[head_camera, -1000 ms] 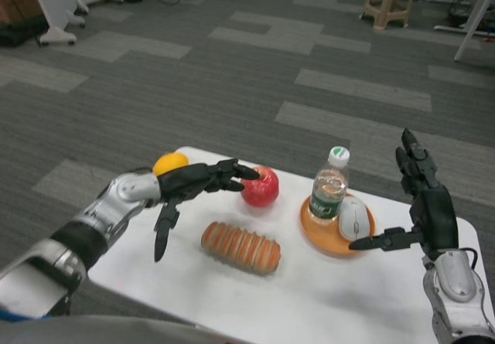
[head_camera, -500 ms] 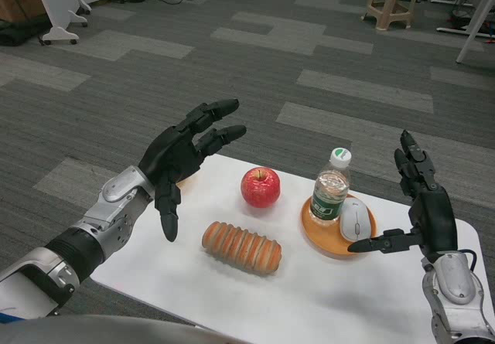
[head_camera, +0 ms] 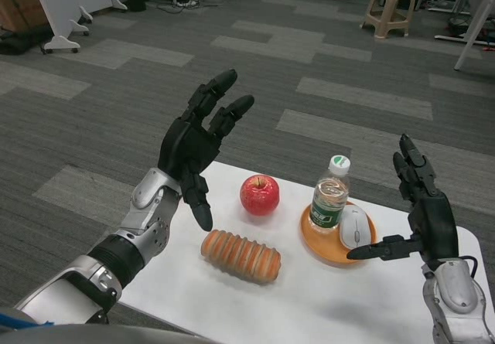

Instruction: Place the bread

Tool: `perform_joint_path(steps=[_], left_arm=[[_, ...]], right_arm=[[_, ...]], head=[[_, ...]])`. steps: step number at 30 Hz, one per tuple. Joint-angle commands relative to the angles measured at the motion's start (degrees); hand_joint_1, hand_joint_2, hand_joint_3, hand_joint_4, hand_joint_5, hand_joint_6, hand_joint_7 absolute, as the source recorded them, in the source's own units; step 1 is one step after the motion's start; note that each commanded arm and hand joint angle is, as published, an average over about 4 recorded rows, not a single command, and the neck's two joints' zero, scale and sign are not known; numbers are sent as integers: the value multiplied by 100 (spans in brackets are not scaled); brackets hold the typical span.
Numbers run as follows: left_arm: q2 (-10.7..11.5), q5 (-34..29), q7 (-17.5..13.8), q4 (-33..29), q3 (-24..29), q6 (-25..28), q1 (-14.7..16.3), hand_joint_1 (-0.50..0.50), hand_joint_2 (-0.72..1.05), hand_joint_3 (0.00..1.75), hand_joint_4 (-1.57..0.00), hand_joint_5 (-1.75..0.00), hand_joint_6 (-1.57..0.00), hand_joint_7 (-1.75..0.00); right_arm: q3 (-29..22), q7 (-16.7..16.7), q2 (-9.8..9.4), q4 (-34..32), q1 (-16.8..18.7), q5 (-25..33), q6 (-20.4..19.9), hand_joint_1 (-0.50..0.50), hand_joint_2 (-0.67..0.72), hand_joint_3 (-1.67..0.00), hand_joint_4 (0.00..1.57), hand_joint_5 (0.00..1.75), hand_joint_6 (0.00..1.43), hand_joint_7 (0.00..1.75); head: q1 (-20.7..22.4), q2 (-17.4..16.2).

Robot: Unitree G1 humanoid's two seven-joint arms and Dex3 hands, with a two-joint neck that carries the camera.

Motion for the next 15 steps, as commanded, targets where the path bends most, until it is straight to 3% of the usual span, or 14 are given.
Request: perform_joint_path(steps=[1,15], left_arm=[[62,-16,196,24,98,-258,-102,-10,-72,9,0,-51,0,-42],[154,15,222,93,127,-289,-170,-5,-72,9,0,-51,0,-42]], right_arm=[[-6,6,-1,-163,63,9,-20,-25,6,0,0,0,0,0],[3,6,10,-253,72,9,-20,-25,3,0,0,0,0,0]], head=[[0,0],[-67,48]])
